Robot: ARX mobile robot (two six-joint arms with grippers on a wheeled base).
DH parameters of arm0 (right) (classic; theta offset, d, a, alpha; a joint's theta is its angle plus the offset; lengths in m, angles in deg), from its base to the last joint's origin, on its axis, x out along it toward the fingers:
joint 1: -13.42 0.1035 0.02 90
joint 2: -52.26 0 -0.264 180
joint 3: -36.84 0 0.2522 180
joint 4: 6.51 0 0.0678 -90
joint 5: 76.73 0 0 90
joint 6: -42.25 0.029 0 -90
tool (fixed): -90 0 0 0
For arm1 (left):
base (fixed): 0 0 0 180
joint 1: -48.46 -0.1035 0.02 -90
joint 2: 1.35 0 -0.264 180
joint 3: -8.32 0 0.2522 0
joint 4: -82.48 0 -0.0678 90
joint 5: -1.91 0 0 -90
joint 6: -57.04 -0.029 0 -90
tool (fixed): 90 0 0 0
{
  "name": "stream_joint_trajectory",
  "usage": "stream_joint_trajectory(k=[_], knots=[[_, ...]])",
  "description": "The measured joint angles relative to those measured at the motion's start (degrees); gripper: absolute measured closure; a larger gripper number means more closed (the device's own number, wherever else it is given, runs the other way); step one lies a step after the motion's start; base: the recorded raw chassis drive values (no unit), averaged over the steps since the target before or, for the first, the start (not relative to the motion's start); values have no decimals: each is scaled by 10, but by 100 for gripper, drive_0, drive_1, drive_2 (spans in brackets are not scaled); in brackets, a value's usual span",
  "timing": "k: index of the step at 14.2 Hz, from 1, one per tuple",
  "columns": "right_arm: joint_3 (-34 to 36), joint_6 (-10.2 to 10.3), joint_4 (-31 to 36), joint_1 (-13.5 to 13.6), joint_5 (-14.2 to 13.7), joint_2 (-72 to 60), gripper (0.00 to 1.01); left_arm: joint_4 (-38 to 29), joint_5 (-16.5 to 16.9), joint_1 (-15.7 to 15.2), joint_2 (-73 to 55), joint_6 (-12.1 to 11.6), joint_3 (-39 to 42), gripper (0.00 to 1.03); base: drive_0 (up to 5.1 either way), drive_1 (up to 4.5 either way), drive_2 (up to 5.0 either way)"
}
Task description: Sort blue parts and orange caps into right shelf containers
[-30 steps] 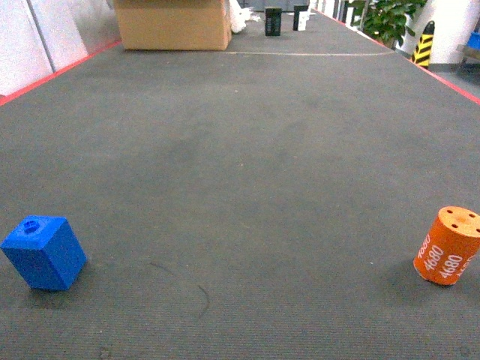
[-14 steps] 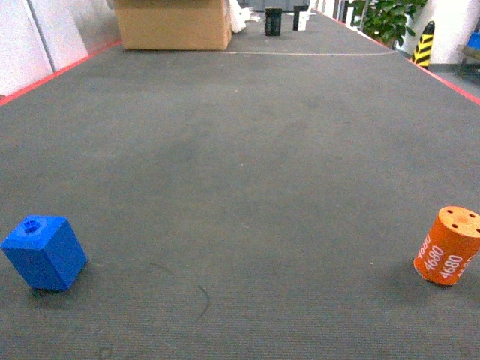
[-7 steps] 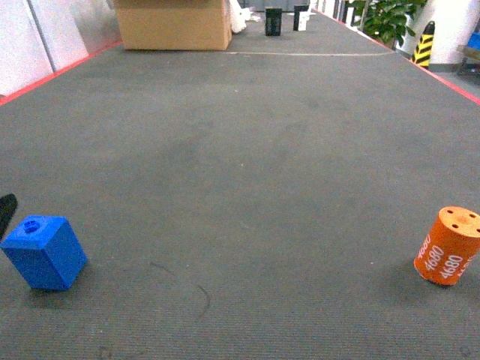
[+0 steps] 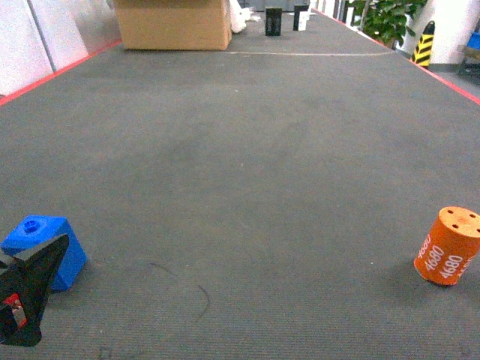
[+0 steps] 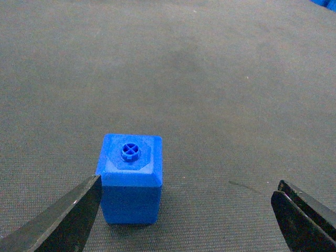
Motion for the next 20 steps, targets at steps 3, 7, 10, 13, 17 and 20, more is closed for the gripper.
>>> stream_joint_trajectory(k=[3,7,10,13,17,20], knots=[[0,0,0,0,0,0,3,0,7,-11,-29,-1,-1,5,0,0,0],[0,0,0,0,0,0,3,0,20,-38,-69,-2,-26,5,0,0,0],[0,0,0,0,0,0,3,0,28,-49,-104,-3,-53,5,0,0,0],[0,0,0,0,0,0,3,0,31,-52,-132,-12,-76,5,0,0,0],[0,0,0,0,0,0,3,0,35,-58,-167,-13,-97,5,0,0,0],[0,0,0,0,0,0,3,0,39,-65,-175,-14,-111,5,0,0,0]])
